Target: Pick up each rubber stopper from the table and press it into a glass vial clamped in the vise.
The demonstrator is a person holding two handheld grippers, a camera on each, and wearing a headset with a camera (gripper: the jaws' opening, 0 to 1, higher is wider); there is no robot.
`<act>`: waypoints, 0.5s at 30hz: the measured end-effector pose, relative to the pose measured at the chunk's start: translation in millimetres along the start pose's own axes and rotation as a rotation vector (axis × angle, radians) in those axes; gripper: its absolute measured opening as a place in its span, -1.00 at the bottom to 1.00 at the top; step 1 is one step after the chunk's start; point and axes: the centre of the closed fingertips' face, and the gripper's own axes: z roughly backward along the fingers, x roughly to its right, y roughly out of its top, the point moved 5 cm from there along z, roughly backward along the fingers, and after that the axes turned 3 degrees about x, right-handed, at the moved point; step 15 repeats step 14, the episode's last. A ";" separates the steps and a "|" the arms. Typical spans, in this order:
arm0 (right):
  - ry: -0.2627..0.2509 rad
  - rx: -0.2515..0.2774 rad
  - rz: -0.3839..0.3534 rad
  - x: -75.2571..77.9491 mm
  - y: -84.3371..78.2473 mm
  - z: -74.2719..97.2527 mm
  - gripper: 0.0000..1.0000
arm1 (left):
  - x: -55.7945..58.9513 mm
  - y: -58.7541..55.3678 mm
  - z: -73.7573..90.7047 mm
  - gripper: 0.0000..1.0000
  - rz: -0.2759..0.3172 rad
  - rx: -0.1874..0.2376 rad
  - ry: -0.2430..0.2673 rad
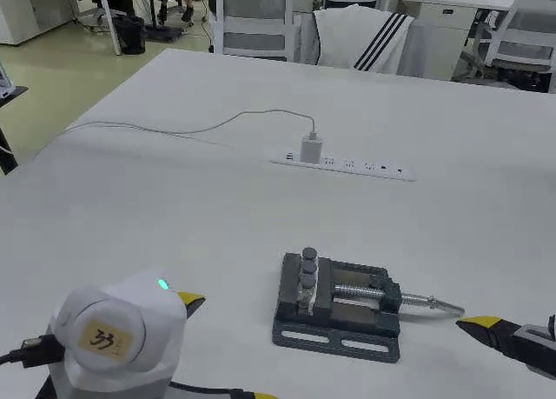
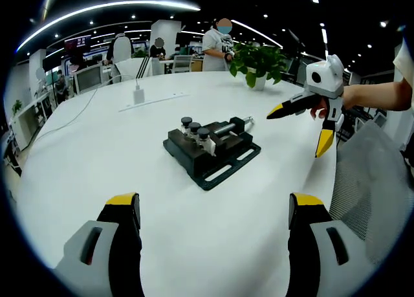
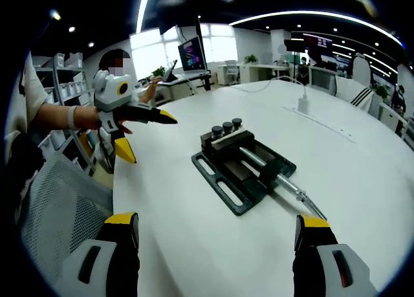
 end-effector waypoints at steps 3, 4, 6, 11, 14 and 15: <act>-0.005 -0.006 -0.001 0.8 -1.5 0.4 0.99 | 0.1 -0.5 0.2 0.89 -0.002 -0.004 -0.003; -0.007 -0.004 -0.002 1.2 -1.7 0.6 0.99 | 0.0 -0.6 0.2 0.89 -0.002 -0.004 -0.003; -0.011 -0.002 -0.007 2.0 -2.3 1.5 0.99 | 0.1 -1.2 0.1 0.89 -0.001 -0.006 -0.005; -0.017 0.004 -0.020 0.9 -5.3 2.7 0.99 | 0.9 -3.5 0.1 0.89 -0.002 -0.018 -0.008; -0.008 0.005 -0.028 -2.8 -7.5 3.6 0.99 | 2.3 -1.5 1.3 0.89 0.002 -0.012 -0.004; -0.008 0.005 -0.028 -2.8 -7.5 3.6 0.99 | 2.3 -1.5 1.3 0.89 0.002 -0.012 -0.004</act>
